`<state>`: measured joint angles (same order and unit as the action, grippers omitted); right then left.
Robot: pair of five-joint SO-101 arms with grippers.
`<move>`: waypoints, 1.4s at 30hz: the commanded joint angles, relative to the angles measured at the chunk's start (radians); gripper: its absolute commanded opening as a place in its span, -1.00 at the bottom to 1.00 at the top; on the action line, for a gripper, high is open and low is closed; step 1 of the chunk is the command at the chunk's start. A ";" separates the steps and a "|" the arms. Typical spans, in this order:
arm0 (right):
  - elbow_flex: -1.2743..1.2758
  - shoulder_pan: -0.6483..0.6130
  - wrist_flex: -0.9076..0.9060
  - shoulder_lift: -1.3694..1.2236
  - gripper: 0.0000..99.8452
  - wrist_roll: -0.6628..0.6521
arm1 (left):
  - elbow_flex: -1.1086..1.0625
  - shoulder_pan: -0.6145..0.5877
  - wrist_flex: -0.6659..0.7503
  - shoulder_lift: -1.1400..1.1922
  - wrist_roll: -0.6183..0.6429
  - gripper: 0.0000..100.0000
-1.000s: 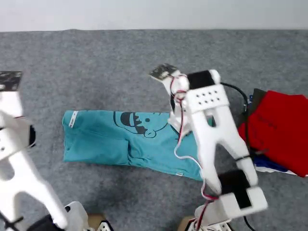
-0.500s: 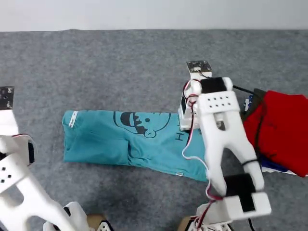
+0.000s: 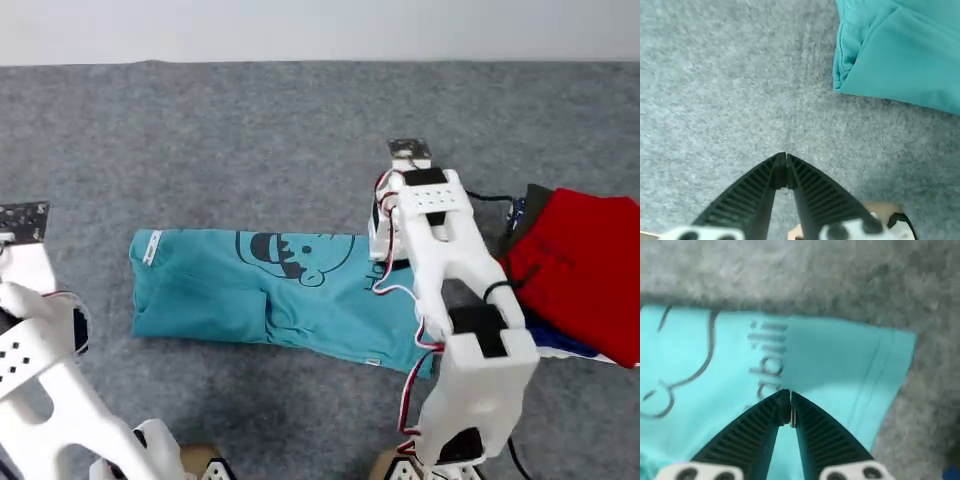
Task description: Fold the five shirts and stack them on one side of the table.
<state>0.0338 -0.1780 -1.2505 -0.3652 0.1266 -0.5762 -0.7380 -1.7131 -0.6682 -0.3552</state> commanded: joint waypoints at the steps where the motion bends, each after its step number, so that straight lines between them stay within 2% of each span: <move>1: -0.120 0.016 0.038 -0.048 -0.98 -0.112 | -0.035 -0.008 0.037 -0.021 0.003 -0.99; 4: -0.210 0.030 0.067 -0.137 -0.98 -0.203 | -0.065 -0.008 0.051 -0.021 0.002 -0.99; 9: -0.410 0.041 0.059 -0.271 -0.98 -0.242 | -0.081 -0.008 0.075 -0.021 0.003 -0.99; 16: -0.644 0.038 -0.263 -0.289 -0.98 -0.239 | -0.081 -0.008 0.091 -0.021 0.002 -0.99; 23: -0.747 0.074 -0.535 -0.291 -0.98 -0.241 | -0.081 -0.008 0.097 -0.021 0.002 -0.99; 29: -0.746 0.137 -0.529 -0.348 -0.98 -0.241 | -0.081 -0.008 0.098 -0.021 0.002 -0.99; 35: -0.755 0.139 -0.453 -0.483 -0.98 -0.241 | -0.081 -0.008 0.103 -0.021 0.002 -0.99; 42: -0.893 0.134 -0.412 -0.487 -0.98 -0.241 | -0.081 -0.008 0.098 -0.021 0.002 -0.99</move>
<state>-0.7534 -0.0506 -1.6694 -0.8684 -0.1051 -0.6605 -0.7380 -1.6318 -0.6682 -0.3552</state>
